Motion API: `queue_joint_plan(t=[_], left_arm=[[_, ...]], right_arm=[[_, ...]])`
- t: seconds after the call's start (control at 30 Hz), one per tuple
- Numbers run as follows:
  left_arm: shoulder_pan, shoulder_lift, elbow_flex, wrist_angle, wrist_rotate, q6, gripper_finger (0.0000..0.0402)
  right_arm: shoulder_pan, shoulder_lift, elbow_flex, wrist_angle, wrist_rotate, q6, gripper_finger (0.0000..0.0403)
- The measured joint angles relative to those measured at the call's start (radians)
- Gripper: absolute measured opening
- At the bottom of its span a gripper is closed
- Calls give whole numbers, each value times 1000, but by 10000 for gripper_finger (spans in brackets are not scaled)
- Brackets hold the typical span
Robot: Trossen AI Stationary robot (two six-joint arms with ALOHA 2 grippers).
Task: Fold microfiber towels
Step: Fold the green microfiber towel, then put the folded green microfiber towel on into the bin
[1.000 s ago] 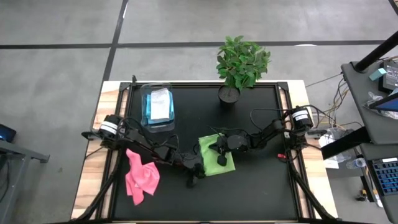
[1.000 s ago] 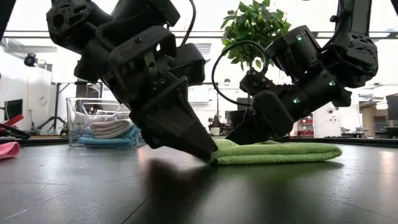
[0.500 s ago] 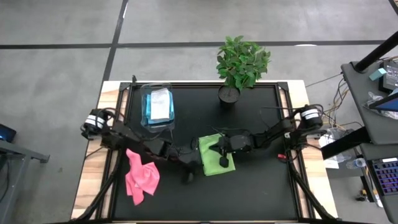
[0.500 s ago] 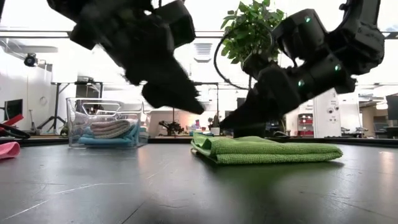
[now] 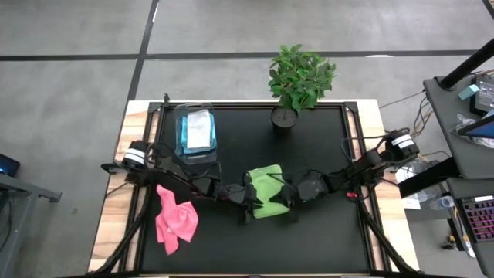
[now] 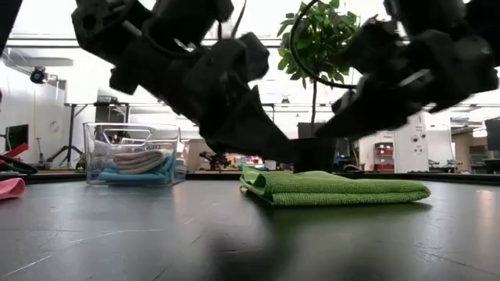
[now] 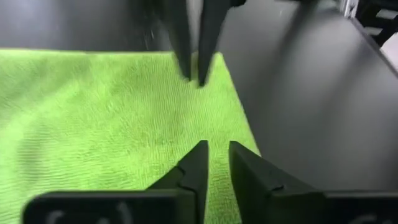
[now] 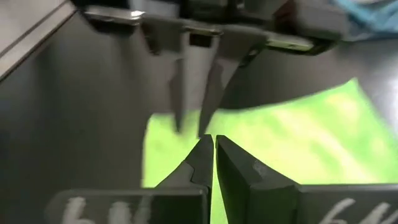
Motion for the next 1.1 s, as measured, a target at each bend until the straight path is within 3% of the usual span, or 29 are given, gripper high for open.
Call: queue_joint_plan(t=[0.2,0.63,0.87,1.1], left_arm=[[-3,40,7,2,37,-21,3],[-2,58,2,-51,75,-52,6],[3,-20,-5,-138,84,-1,6],[6,-218,-4,-338,77,112,6]], right_arm=[[54,53,-22,-1,0,61,12],[57,99,-69,-5,11,121,12],[57,74,-70,-24,10,131,12],[57,-21,-69,-35,9,116,12]])
